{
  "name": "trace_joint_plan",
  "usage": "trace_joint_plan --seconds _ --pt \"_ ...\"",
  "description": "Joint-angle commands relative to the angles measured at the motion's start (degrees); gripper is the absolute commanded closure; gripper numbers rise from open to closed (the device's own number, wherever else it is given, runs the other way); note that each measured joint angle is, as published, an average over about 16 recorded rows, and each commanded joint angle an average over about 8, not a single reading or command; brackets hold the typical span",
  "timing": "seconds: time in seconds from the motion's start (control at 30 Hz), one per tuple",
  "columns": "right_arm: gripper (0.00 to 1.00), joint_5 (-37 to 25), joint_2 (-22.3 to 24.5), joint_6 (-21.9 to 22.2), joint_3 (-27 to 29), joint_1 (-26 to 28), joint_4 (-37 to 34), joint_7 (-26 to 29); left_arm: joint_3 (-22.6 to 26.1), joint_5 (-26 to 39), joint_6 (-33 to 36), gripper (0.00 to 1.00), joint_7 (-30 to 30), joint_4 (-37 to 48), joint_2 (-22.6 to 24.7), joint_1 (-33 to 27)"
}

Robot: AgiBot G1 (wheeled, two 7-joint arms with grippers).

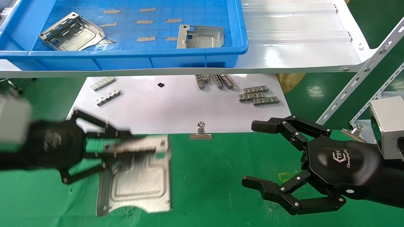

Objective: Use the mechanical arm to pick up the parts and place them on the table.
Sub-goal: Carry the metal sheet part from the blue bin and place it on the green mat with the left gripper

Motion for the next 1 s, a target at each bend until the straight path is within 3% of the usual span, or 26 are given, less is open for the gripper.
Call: trace_joint_plan --seconds 0.03,0.3,0.6,0.87,1.0 --pt "0.0 0.0 0.0 0.0 0.0 0.0 0.0 0.0 2.3 2.22 -0.19 1.0 3.39 -0.72 -1.55 1.01" --pt "0.0 0.0 0.0 0.0 0.0 0.0 0.0 0.0 7.79 9.01 -1.29 1.0 18.57 9.01 -0.52 0.94" --pt "0.0 0.0 0.0 0.0 0.0 0.0 0.0 0.0 9.5 12.27 -2.37 0.99 26.16 20.03 2.58 -0.67" --pt "0.0 0.0 0.0 0.0 0.0 0.0 0.0 0.0 10.78 14.15 -2.62 0.0 29.73 26.23 4.91 -1.88" --pt "0.0 0.0 0.0 0.0 0.0 0.0 0.0 0.0 11.12 14.75 -2.9 0.0 31.22 28.46 5.89 -2.36"
